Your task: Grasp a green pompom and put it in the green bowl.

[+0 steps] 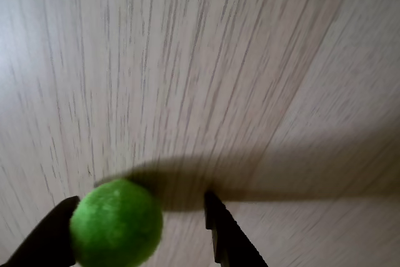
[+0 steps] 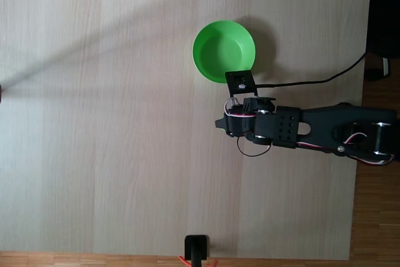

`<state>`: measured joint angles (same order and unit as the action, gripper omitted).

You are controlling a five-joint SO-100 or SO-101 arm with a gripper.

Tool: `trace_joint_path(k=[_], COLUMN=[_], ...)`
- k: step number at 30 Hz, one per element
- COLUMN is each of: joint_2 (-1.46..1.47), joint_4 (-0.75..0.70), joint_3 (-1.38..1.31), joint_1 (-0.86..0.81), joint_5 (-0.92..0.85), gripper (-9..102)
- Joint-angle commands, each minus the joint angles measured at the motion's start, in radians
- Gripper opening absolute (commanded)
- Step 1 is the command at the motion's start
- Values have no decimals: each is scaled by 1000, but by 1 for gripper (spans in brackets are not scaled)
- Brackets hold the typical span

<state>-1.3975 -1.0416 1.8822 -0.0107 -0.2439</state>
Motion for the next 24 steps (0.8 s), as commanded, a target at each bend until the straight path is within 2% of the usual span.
trace_joint_path(k=[1, 16, 24], joint_2=[-8, -37, -175], joint_4=[2, 2, -12], joint_3=[-20, -20, -21], joint_1=[6, -5, -8], joint_5=[-5, 2, -5], gripper=[18, -1, 0])
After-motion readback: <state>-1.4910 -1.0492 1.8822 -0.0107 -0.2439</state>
